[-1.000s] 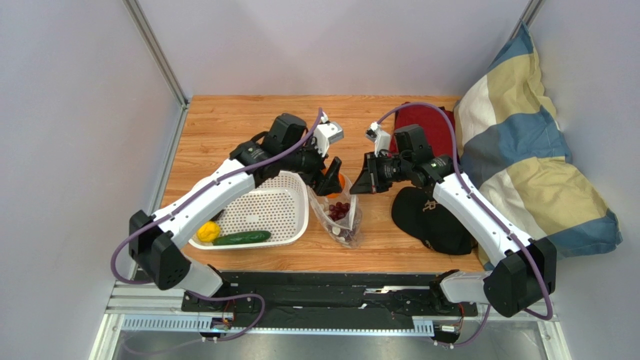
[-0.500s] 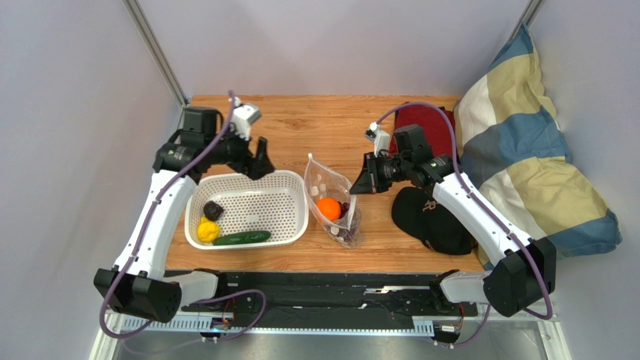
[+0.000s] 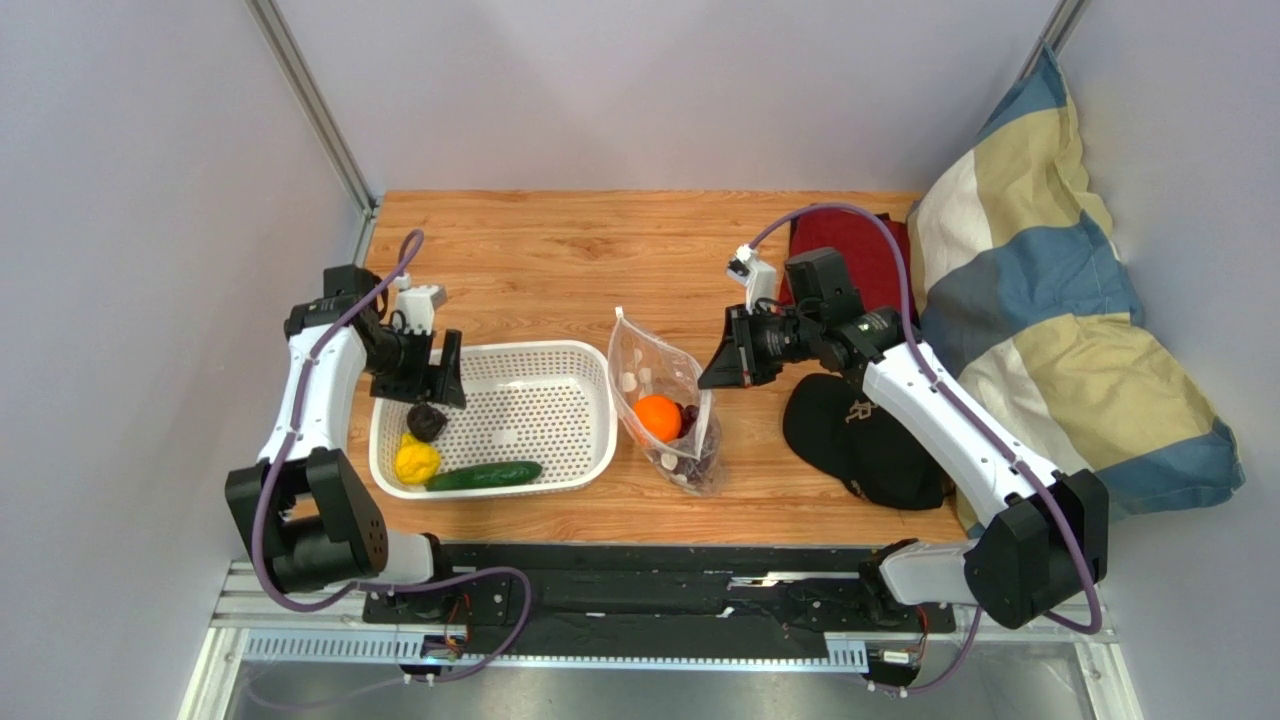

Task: Place the food in the zip-top bag and seal the zipper
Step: Pick up the fake fruit from the bin.

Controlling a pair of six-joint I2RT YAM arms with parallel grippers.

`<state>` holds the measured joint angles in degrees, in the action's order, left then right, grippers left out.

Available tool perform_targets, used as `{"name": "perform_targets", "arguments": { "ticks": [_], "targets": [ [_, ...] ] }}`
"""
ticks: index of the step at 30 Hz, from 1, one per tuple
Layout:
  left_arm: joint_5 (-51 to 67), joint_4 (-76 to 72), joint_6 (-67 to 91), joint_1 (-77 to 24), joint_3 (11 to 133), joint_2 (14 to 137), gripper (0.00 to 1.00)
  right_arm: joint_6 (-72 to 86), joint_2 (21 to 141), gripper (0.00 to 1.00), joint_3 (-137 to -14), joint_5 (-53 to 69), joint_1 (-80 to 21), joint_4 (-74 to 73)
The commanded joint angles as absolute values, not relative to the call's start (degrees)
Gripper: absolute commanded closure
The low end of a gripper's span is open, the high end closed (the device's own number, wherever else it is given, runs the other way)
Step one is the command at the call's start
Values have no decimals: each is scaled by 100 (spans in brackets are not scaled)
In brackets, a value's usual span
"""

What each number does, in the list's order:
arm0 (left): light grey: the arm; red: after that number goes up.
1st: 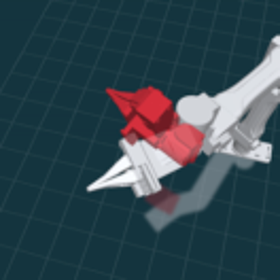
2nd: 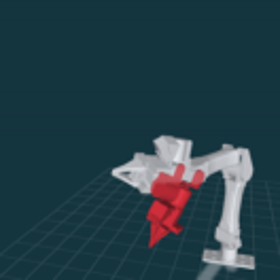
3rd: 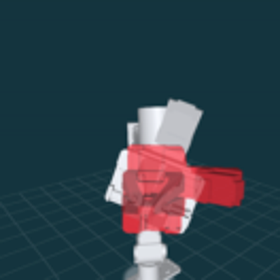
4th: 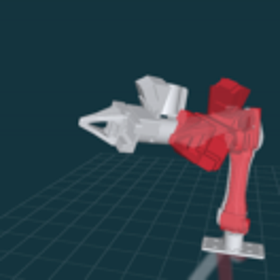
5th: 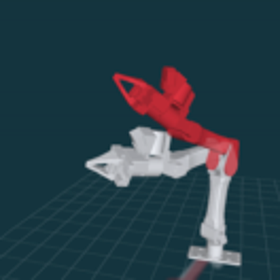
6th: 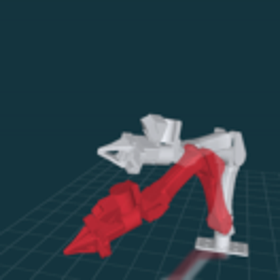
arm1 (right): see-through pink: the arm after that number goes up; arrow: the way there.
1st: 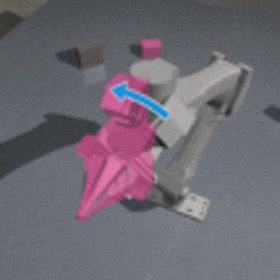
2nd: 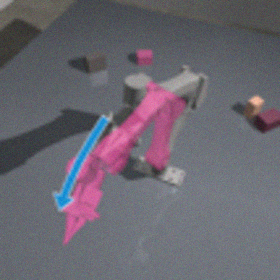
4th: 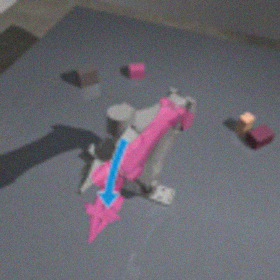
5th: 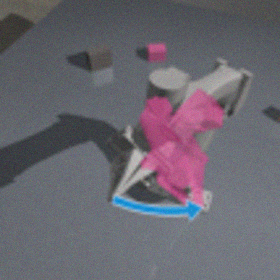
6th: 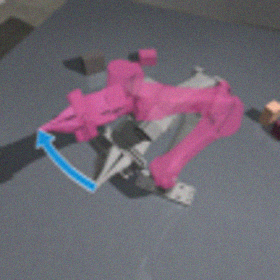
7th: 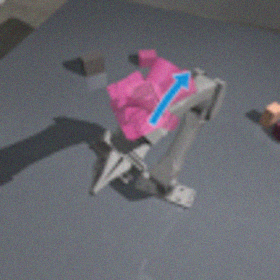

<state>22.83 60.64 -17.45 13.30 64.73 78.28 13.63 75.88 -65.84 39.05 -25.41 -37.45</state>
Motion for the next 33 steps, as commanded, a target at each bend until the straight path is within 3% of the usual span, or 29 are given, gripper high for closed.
{"name": "perform_targets", "arguments": {
  "ticks": [1,15,18,24,25,28,33],
  "targets": [
    [1776,5696,-2206,1371,6284,8059,13,1231,7585,100,-6803,3859,-2522,-3691],
    [1187,4545,-2882,1371,5924,9017,13,1204,7743,100,-6917,3876,-2514,-3691],
    [1248,4544,-2909,1371,5941,9210,17,1195,7796,100,-6943,3876,-2514,-3700],
    [1502,4736,-2874,1240,5994,9229,41,1195,7840,100,-6952,3858,-2514,-3665],
    [1573,4816,-2874,1213,6055,9185,51,1195,7857,100,-6952,3858,-2496,-3682],
    [2011,5158,-2857,1003,6222,8878,67,1186,7884,100,-6978,3850,-2514,-3683],
    [2512,5694,-2769,581,6643,8263,84,1195,7963,100,-7031,3850,-2505,-3683]
  ]
}}
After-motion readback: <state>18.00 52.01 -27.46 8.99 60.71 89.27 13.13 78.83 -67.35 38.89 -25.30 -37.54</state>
